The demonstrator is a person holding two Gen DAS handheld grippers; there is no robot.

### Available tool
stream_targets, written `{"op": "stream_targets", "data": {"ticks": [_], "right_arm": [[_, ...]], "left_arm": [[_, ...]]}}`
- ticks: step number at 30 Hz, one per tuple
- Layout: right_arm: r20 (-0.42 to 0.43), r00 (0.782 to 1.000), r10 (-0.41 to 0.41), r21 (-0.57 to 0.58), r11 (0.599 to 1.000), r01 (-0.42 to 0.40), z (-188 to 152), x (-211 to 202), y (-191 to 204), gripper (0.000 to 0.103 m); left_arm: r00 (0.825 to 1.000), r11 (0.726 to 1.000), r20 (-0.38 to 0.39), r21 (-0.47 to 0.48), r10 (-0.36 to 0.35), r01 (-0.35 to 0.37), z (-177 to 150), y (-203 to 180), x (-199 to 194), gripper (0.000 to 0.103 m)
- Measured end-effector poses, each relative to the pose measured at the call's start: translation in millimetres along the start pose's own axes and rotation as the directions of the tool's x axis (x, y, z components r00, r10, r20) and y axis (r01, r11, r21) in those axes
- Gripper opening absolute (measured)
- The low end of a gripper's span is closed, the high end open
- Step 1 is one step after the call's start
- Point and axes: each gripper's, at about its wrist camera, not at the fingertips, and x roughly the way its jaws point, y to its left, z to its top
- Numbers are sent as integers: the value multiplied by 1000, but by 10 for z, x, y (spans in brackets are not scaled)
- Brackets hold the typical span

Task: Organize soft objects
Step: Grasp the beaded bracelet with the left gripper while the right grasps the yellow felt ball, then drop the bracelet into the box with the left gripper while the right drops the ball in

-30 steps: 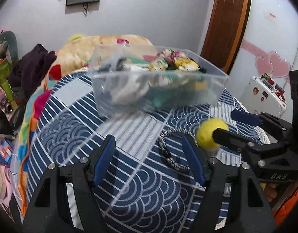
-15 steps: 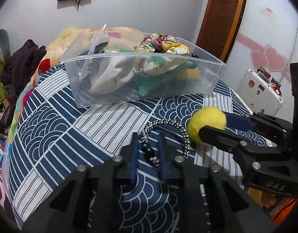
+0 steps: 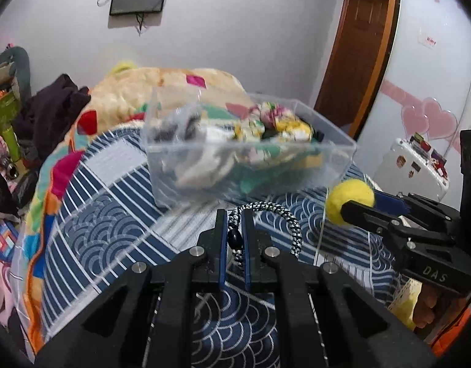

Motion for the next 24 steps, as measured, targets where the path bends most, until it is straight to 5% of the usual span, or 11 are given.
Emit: {"op": "stream_targets", "data": {"ticks": [15, 24], "right_arm": [[172, 982, -83, 11, 997, 82, 574, -256, -112, 40], [118, 978, -170, 37, 985, 166, 662, 86, -209, 40]], "left_arm": [[985, 997, 155, 16, 70, -73, 675, 41, -120, 8], [982, 990, 130, 16, 136, -139, 816, 19, 285, 8]]}}
